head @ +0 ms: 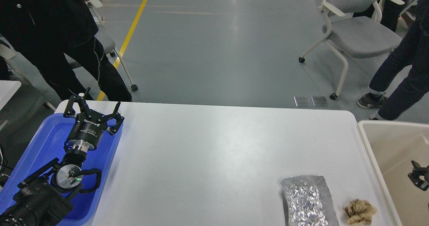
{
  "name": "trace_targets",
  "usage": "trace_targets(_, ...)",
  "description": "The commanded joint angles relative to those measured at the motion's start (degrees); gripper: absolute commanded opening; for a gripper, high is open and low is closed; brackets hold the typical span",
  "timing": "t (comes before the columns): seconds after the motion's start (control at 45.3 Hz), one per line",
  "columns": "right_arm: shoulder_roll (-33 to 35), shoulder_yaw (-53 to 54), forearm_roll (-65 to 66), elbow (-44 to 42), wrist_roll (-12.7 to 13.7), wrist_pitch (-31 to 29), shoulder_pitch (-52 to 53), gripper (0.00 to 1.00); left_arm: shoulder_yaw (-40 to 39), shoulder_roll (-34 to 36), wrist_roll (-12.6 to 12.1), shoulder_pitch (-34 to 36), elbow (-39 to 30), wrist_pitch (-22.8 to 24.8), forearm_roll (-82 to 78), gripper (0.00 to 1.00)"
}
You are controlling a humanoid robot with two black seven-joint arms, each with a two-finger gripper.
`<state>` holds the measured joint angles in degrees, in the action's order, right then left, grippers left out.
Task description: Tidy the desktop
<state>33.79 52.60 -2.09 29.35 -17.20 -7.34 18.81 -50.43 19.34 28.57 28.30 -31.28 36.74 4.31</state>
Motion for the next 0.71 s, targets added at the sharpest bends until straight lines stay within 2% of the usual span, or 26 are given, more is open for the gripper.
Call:
trace_targets(0.0, -3.37, 21.49, 2.96, 12.83, 0.07, -12.17, -7.9, 1.0, -0.01, 0.0, 0.0, 0.0, 0.0, 0.0, 0.0, 1.0)
trace_targets(0.154, -6.53, 21.58, 14.3, 15.82, -0.02, -12.17, -7.56, 1.0, -0.01, 0.0, 0.0, 0.0, 0.0, 0.0, 0.0, 1.0)
trace_targets(0.419, -14.79, 22.9, 24.14, 17.31, -0.55, -10.77, -3.51, 1.0, -0.01, 0.0, 0.0, 0.0, 0.0, 0.0, 0.0, 1.0)
trace_targets(0.684, -20.77, 22.64, 29.69, 17.32, -1.96, -2.86, 2.9, 1.0, -0.01, 0.0, 0.0, 0.0, 0.0, 0.0, 0.0, 1.0)
